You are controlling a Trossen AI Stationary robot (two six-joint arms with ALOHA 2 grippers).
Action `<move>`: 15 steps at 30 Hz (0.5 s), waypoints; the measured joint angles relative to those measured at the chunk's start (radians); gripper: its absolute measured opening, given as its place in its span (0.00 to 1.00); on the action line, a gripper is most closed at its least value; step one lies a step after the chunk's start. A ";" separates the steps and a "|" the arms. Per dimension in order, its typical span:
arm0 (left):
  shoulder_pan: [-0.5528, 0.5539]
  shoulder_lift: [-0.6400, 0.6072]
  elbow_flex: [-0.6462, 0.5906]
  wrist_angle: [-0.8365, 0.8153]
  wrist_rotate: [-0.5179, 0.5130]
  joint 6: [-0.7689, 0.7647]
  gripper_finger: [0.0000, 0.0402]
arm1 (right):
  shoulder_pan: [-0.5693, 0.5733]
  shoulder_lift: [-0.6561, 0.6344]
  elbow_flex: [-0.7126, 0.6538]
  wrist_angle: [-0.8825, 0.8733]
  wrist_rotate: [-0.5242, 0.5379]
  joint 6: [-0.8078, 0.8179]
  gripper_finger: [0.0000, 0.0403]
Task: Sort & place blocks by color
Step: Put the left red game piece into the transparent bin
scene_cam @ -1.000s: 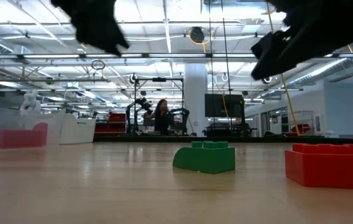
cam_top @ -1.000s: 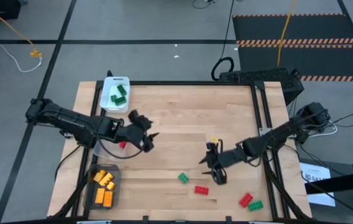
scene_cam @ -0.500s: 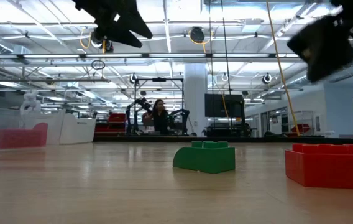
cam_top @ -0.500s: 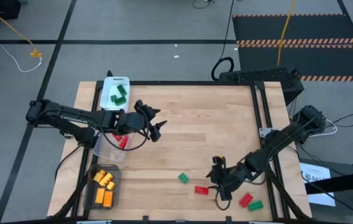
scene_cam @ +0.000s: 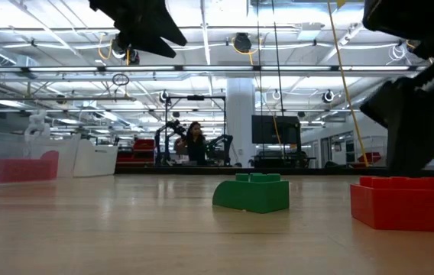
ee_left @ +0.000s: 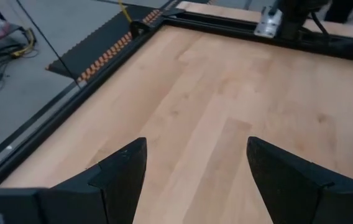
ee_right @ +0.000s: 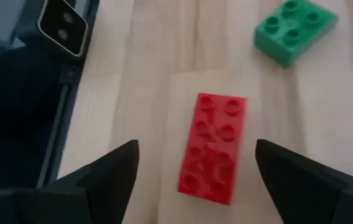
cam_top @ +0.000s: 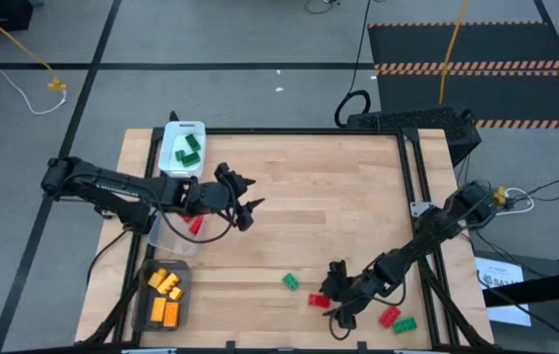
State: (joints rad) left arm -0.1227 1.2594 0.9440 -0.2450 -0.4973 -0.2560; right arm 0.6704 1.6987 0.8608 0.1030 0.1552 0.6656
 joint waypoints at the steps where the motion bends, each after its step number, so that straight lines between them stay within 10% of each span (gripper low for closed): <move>1: -0.005 0.000 0.000 -0.006 0.001 0.000 0.68 | 0.005 0.013 0.000 0.018 0.000 0.006 0.80; 15: -0.013 0.000 0.000 -0.016 0.003 0.011 0.68 | 0.010 0.119 0.004 -0.017 0.149 -0.003 0.74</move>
State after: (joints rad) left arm -0.1352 1.2594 0.9440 -0.2612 -0.4946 -0.2454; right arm 0.6807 1.8181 0.8650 0.0862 0.3040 0.6621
